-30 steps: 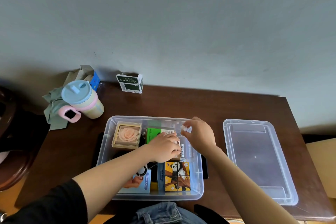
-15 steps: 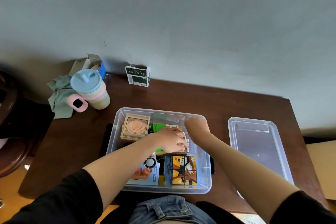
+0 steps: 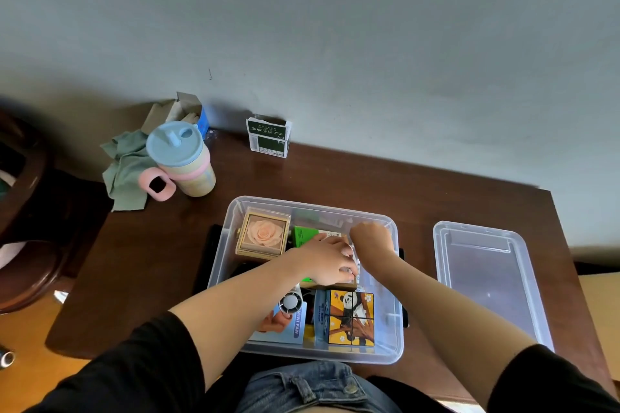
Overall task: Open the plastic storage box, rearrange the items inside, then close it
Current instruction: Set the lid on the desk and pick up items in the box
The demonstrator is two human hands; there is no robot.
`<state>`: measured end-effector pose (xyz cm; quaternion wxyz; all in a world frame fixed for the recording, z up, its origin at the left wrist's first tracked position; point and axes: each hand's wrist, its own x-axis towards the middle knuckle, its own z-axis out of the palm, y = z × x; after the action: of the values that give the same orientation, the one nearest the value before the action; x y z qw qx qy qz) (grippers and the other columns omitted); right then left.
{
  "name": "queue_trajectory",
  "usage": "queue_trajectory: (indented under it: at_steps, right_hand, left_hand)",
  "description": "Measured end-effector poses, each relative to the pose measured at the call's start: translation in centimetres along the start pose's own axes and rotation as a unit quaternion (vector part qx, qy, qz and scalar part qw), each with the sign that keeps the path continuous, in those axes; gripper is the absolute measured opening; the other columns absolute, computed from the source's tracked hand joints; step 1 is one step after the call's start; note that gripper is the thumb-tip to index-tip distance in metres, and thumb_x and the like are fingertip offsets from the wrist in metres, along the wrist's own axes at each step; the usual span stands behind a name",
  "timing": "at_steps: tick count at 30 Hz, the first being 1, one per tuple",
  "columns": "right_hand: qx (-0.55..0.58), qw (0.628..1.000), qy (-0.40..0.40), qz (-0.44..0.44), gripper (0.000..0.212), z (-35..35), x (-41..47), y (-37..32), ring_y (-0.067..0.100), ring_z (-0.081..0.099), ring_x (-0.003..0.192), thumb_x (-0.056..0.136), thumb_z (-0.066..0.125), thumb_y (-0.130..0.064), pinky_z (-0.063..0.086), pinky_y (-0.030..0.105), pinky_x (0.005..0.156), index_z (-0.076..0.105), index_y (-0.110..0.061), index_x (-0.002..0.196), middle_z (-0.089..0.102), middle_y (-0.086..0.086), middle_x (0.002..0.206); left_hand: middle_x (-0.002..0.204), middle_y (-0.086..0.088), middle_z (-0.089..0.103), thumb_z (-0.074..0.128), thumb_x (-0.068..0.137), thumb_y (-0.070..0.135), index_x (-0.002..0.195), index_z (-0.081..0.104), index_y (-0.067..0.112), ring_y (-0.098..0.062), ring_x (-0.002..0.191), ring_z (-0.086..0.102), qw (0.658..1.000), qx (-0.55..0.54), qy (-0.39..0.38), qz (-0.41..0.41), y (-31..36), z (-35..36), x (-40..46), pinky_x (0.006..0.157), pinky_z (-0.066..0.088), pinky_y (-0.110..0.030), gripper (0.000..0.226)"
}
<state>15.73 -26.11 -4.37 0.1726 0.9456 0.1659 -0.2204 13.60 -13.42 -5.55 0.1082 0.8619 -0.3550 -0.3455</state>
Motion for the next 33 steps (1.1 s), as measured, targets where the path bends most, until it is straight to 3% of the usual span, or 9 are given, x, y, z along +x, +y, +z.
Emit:
queue_trajectory:
  at_steps: [5, 11, 15, 20, 22, 24, 26, 29, 33]
  right_hand:
    - [0.001, 1.000, -0.010, 0.005, 0.023, 0.0, 0.2, -0.4, 0.017, 0.064, 0.091, 0.086, 0.053, 0.004, 0.039, 0.022, 0.061, 0.065, -0.011, 0.099, 0.049, -0.002, 0.072]
    - [0.008, 1.000, -0.006, 0.000, 0.025, -0.3, -0.4, -0.3, 0.018, 0.059, 0.081, 0.087, 0.051, 0.004, 0.038, 0.023, 0.061, 0.062, -0.008, 0.106, 0.036, -0.002, 0.061]
    - [0.033, 0.999, -0.001, 0.003, 0.022, -0.8, -1.3, 0.1, 0.019, 0.063, 0.090, 0.089, 0.050, 0.003, 0.041, 0.023, 0.064, 0.064, -0.008, 0.101, 0.065, 0.004, 0.091]
    - [0.203, 0.977, 0.017, 0.070, 0.024, -1.4, -3.4, 0.5, 0.023, 0.065, 0.093, 0.091, 0.046, 0.000, 0.051, 0.027, 0.074, 0.062, -0.007, 0.108, 0.067, 0.009, 0.103]
    - [0.347, 0.932, -0.004, 0.103, 0.027, -1.0, -4.4, 0.0, 0.026, 0.063, 0.096, 0.093, 0.042, -0.008, 0.049, 0.030, 0.076, 0.058, -0.007, 0.115, 0.065, 0.011, 0.108]
    - [0.493, 0.858, -0.060, 0.129, 0.029, -0.3, -5.1, -0.9, 0.024, 0.060, 0.097, 0.097, 0.041, -0.018, 0.043, 0.028, 0.075, 0.056, -0.005, 0.118, 0.063, 0.011, 0.107]
    - [0.610, 0.767, -0.104, 0.166, 0.024, 0.4, -5.2, -1.7, 0.015, 0.054, 0.077, 0.098, 0.042, -0.022, 0.036, 0.028, 0.066, 0.057, -0.006, 0.108, 0.056, 0.006, 0.087]
    - [0.697, 0.659, -0.116, 0.257, 0.020, 1.3, -4.8, -2.2, 0.012, 0.042, 0.067, 0.096, 0.043, -0.020, 0.032, 0.028, 0.059, 0.054, -0.005, 0.103, 0.045, 0.002, 0.075]
    - [0.721, 0.624, -0.105, 0.282, 0.033, 2.5, -3.6, -3.0, 0.018, 0.045, 0.087, 0.098, 0.037, -0.025, 0.035, 0.031, 0.077, 0.053, -0.005, 0.118, 0.050, 0.006, 0.093]
  left_hand:
    - [0.155, 0.001, 0.025, 0.029, 0.102, 0.044, 0.138, 0.046, 0.034, -0.021, 0.145, 0.010, 1.000, 0.010, -0.004, -0.002, 0.1, 0.0, 0.0, 0.116, 0.006, -0.049, 0.042]
    - [0.156, -0.001, 0.024, 0.028, 0.102, 0.043, 0.138, 0.046, 0.033, -0.022, 0.145, 0.009, 1.000, 0.008, -0.004, -0.002, 0.3, 0.1, 0.2, 0.116, 0.006, -0.049, 0.042]
    - [0.155, 0.002, 0.026, 0.028, 0.102, 0.042, 0.137, 0.047, 0.033, -0.021, 0.145, 0.009, 1.000, -0.001, -0.002, -0.005, 0.2, 0.2, 0.6, 0.116, 0.007, -0.048, 0.041]
    - [0.134, 0.000, 0.053, 0.032, 0.102, 0.030, 0.119, 0.064, 0.019, -0.020, 0.129, 0.037, 0.997, -0.048, 0.054, -0.002, 0.0, 0.4, 1.0, 0.109, 0.025, -0.038, 0.038]
    - [0.118, -0.003, 0.061, 0.036, 0.101, 0.022, 0.109, 0.065, 0.013, -0.022, 0.118, 0.049, 0.985, -0.134, 0.102, -0.030, 0.0, 0.4, 1.3, 0.100, 0.035, -0.037, 0.032]
    - [0.127, -0.008, 0.058, 0.038, 0.100, 0.016, 0.121, 0.058, 0.010, -0.024, 0.119, 0.050, 0.966, -0.213, 0.124, -0.080, 0.0, 0.3, 1.7, 0.098, 0.038, -0.036, 0.030]
    - [0.141, -0.011, 0.047, 0.035, 0.100, 0.010, 0.134, 0.047, 0.003, -0.027, 0.128, 0.045, 0.952, -0.264, 0.106, -0.117, 0.0, 0.0, 2.3, 0.104, 0.036, -0.035, 0.037]
    - [0.142, -0.010, 0.047, 0.033, 0.100, 0.009, 0.141, 0.037, 0.007, -0.024, 0.130, 0.043, 0.916, -0.362, 0.096, -0.144, 0.1, -0.5, 2.9, 0.104, 0.035, -0.031, 0.042]
    - [0.145, -0.009, 0.043, 0.031, 0.098, 0.004, 0.145, 0.032, 0.007, -0.022, 0.134, 0.040, 0.914, -0.367, 0.070, -0.155, 0.6, -0.8, 3.9, 0.106, 0.034, -0.029, 0.047]
